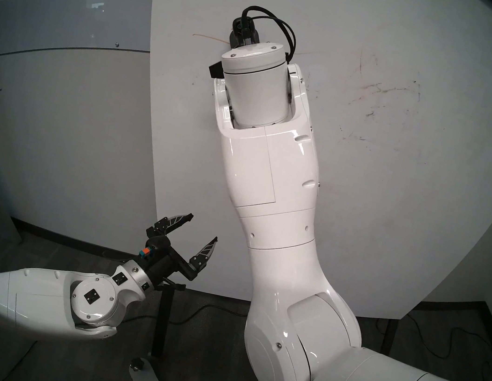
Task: Erase all marks on the whiteboard with the eraser
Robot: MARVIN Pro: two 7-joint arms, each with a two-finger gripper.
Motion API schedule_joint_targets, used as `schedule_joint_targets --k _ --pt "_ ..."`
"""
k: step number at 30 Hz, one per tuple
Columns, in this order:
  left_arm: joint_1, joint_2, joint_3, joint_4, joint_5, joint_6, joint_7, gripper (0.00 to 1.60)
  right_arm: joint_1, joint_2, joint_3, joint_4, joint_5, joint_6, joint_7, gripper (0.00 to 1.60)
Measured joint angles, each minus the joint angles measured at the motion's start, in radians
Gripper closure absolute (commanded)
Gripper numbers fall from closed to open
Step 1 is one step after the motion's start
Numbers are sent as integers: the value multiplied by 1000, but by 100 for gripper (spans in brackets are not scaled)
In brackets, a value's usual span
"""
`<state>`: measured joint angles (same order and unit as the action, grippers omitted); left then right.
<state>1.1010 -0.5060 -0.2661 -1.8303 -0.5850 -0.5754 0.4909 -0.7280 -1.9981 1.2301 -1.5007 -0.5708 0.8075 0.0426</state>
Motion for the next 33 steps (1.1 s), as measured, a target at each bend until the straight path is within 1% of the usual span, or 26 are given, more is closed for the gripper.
schedule_joint_targets --k 17,24,33 --pt "0 0 0 0 0 0 0 0 12 -2 -7 14 17 6 -6 160" --pt "0 0 0 0 0 0 0 0 29 -4 6 33 29 3 -9 160" --pt "0 0 0 0 0 0 0 0 20 -10 11 25 37 3 -12 160"
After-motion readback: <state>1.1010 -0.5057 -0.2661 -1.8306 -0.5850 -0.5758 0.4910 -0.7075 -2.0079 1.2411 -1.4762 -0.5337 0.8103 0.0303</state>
